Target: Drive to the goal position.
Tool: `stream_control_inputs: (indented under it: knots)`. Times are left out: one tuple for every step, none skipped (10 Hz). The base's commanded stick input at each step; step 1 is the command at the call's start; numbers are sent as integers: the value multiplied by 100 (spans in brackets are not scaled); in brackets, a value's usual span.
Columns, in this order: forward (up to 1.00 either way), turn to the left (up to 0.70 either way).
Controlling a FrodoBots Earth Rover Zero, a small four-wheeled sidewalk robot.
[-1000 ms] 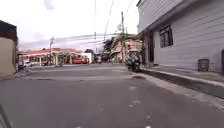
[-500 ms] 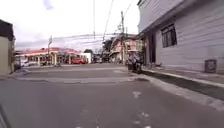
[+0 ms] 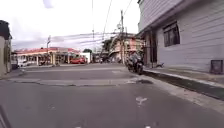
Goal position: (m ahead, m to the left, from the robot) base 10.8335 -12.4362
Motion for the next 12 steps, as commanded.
stream_control_inputs:
  knots:
    - [70,0]
    - [70,0]
    - [70,0]
    - [70,0]
    - [70,0]
    - [70,0]
    - [70,0]
    - [70,0]
    - [70,0]
    - [70,0]
    - [70,0]
    - [70,0]
